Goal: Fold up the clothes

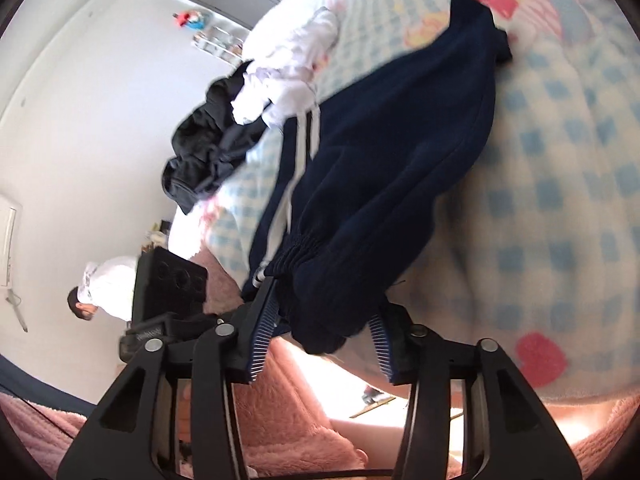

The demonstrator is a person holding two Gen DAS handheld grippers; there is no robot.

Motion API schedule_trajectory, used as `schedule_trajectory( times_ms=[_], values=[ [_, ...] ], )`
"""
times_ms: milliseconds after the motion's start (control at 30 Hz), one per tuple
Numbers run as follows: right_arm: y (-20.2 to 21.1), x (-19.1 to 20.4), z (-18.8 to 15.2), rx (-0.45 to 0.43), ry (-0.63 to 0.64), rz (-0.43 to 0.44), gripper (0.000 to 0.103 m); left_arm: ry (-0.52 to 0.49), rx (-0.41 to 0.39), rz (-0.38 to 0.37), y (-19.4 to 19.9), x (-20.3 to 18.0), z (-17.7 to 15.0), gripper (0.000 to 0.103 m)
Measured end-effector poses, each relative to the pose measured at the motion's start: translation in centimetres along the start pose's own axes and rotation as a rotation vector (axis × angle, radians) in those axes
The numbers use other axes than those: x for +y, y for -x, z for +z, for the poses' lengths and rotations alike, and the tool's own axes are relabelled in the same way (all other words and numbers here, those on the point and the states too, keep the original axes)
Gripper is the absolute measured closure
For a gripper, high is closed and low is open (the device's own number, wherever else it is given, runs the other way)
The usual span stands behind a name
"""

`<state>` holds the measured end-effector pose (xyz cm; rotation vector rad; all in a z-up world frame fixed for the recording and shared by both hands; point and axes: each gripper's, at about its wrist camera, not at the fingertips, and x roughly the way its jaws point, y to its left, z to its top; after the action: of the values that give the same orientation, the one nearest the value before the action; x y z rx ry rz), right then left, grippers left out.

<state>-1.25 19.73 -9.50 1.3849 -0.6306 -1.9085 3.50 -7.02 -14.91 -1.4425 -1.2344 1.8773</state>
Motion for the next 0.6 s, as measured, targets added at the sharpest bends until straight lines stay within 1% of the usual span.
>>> schedule_trajectory(
  times_ms=[33,67,100,133,200,233,300,367,433,467,533,600],
  values=[
    [0.4,0.1,0.2,-0.017,0.005,0.004,0.06,-0.022,-0.003,-0.015,0.1,-0.4,-0.1,0.056],
    [0.7,0.2,0.3,-0.032,0.014,-0.011,0.06,-0.062,-0.008,-0.027,0.4,-1.0,-0.1,0.065],
    [1.0,0.3,0.4,-0.038,0.016,-0.034,0.06,-0.101,-0.019,-0.016,0.6,-1.8,0.0,0.066],
    [1.2,0.3,0.4,-0.043,0.017,-0.056,0.06,-0.134,-0.039,-0.001,0.9,-2.7,0.2,0.067],
    [1.9,0.4,0.3,-0.054,0.016,-0.067,0.058,-0.15,-0.068,-0.017,1.5,-3.6,1.0,0.067],
    [2.3,0.5,0.2,-0.055,0.018,-0.066,0.055,-0.158,-0.082,-0.024,1.8,-4.0,1.5,0.067],
    [3.0,0.7,0.2,-0.055,0.027,-0.077,0.051,-0.187,-0.099,-0.016,1.8,-4.9,2.3,0.067],
    [3.6,1.5,0.1,-0.063,0.062,-0.156,0.051,-0.207,-0.106,-0.014,1.8,-5.4,3.3,0.067],
    [4.1,2.5,-0.1,-0.084,0.114,-0.265,0.051,-0.207,-0.106,-0.028,1.6,-5.7,4.2,0.067],
    [4.2,2.7,-0.2,-0.08,0.132,-0.308,0.051,-0.215,-0.111,-0.031,1.3,-6.0,4.7,0.066],
    [3.4,2.4,-0.2,-0.04,0.139,-0.32,0.051,-0.233,-0.119,0.005,0.8,-5.9,5.7,0.065],
    [2.5,2.1,-0.2,0.0,0.145,-0.329,0.051,-0.224,-0.101,0.025,0.1,-5.4,7.0,0.065]
  ],
)
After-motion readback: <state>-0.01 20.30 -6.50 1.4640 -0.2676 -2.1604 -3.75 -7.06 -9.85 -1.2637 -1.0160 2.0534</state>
